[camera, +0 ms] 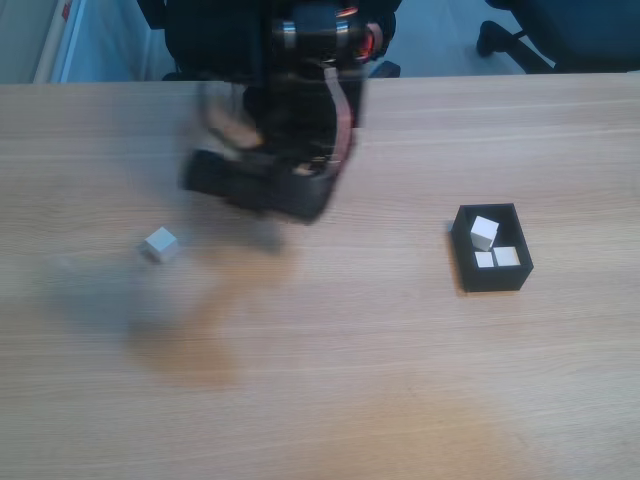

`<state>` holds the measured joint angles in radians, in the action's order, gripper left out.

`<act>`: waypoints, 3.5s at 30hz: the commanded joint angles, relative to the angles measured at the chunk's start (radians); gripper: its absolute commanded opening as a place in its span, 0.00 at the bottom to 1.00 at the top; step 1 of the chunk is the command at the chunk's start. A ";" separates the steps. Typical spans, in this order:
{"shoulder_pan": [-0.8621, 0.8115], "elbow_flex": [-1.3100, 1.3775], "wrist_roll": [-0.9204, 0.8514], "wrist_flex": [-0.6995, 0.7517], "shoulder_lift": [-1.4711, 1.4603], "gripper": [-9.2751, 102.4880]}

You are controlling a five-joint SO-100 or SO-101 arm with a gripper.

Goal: Pick blocks and place them in the box.

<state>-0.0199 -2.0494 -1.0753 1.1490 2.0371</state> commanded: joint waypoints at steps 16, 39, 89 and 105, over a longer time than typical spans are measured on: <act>-0.477 -0.100 -0.084 0.038 0.000 0.24; -0.638 0.086 -0.285 -0.198 -0.316 0.25; -0.595 0.137 -0.308 -0.221 -0.419 0.10; -0.256 0.222 -0.213 -0.057 -0.094 0.08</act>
<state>-0.3712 -1.8960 -1.3131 1.0569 1.8423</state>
